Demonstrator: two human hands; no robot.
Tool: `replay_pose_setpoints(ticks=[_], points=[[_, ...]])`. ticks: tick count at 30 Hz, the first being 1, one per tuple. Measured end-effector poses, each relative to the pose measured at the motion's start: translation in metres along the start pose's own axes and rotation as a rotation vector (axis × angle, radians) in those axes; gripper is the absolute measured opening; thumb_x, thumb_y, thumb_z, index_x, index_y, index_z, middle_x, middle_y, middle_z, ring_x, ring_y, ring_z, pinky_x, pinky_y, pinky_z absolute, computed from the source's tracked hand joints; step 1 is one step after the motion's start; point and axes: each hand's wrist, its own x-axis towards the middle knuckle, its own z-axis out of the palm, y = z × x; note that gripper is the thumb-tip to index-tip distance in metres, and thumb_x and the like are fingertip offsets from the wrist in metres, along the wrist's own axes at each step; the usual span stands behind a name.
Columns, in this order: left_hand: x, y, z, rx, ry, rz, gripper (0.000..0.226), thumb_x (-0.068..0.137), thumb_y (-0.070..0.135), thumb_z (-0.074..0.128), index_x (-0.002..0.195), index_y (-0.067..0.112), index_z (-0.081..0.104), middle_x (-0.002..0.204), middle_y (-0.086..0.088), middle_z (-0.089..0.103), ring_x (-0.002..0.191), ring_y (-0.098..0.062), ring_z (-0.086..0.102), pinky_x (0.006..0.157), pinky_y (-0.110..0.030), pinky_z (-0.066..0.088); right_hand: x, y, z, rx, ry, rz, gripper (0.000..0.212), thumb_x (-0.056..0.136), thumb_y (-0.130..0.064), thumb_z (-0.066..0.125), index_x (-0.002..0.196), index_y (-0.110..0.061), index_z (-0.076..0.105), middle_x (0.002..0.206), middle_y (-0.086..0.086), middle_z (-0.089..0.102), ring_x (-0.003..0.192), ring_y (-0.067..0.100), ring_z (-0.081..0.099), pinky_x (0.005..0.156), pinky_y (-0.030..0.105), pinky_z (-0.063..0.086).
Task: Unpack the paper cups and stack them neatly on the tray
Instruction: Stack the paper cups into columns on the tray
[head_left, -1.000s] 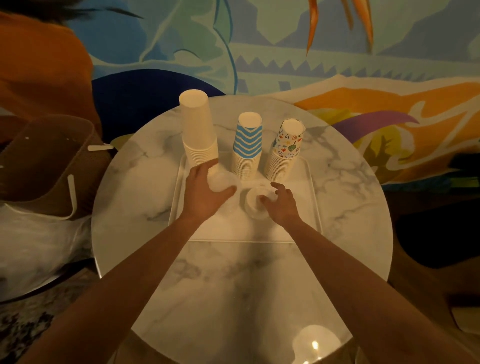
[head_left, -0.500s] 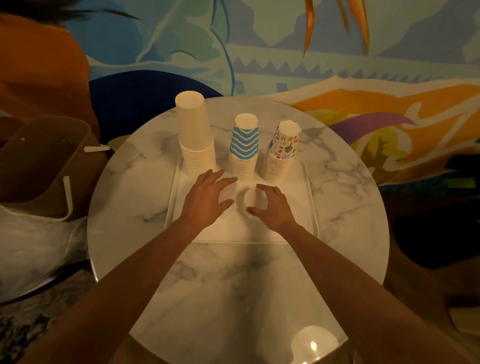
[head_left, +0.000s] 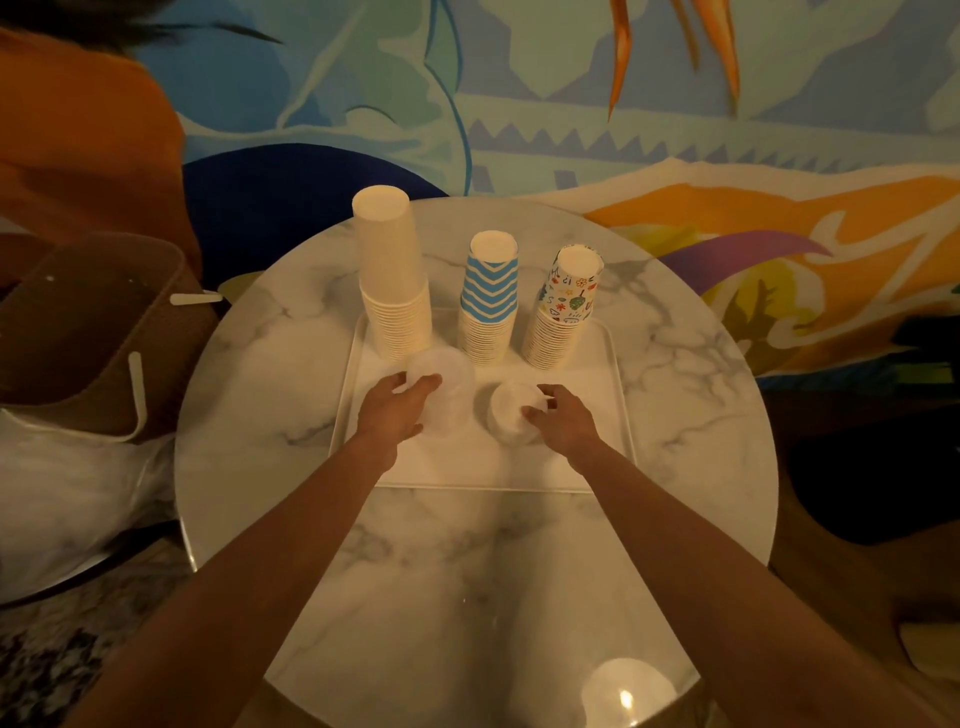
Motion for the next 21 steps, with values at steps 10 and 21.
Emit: replay_pose_setpoints(ticks=[10, 21], points=[[0.003, 0.002, 0.002, 0.058, 0.025, 0.053, 0.043, 0.077, 0.037, 0.072, 0.115, 0.017, 0.062, 0.115, -0.004, 0.064, 0.104, -0.023, 0.061, 0.092, -0.040, 0.052, 0.001, 0.001, -0.005, -0.004, 0.003, 0.005, 0.044, 0.091, -0.016, 0.059, 0.133, -0.009, 0.047, 0.132, 0.014, 0.053, 0.120, 0.030, 0.048, 0.100, 0.040, 0.042], [-0.008, 0.012, 0.000, 0.072, 0.152, 0.072, 0.057, 0.078, 0.048, 0.064, 0.124, 0.016, 0.055, 0.121, -0.001, 0.056, 0.109, -0.022, 0.052, 0.098, -0.039, 0.046, -0.004, -0.005, -0.004, 0.025, 0.201, -0.131, 0.041, 0.089, -0.025, 0.060, 0.127, -0.012, 0.052, 0.125, 0.010, 0.055, 0.117, 0.027, 0.050, 0.101, 0.038, 0.041]])
